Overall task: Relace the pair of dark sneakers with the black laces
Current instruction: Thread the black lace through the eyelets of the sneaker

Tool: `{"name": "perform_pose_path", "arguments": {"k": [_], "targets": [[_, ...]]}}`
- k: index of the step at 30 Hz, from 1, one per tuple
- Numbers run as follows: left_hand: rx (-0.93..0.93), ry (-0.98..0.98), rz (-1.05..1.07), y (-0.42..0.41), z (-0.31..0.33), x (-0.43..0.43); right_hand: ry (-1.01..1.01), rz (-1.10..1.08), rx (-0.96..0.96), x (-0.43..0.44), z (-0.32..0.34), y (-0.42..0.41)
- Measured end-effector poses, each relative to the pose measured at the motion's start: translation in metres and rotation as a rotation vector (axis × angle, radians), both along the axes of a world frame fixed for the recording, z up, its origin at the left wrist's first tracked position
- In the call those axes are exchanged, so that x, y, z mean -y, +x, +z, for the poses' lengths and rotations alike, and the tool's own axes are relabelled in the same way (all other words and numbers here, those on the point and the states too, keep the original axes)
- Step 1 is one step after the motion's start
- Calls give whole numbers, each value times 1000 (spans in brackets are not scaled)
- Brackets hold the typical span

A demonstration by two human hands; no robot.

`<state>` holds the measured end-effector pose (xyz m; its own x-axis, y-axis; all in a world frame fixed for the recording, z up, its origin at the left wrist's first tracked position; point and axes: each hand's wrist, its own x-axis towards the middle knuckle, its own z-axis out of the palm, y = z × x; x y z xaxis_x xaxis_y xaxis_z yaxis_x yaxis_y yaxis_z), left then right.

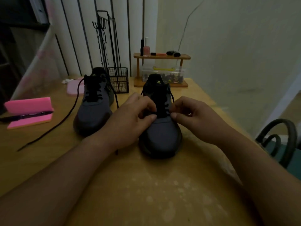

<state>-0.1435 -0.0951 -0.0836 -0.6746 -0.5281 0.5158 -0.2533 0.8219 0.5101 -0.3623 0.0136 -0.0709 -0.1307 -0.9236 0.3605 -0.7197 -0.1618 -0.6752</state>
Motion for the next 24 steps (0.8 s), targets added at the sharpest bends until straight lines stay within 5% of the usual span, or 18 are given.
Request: {"name": "perform_pose_path", "arguments": {"k": [9, 15, 19, 24], "targets": [[-17, -79, 2, -6, 0, -6, -25, -29, -168, 3, -1, 16], [3, -86, -29, -5, 0, -2, 90, 37, 105, 0, -2, 18], [-108, 119, -38, -2, 4, 3, 34, 47, 188, 1, -3, 13], [50, 74, -45, -1, 15, 11, -15, 9, 56, 5, -3, 12]]}}
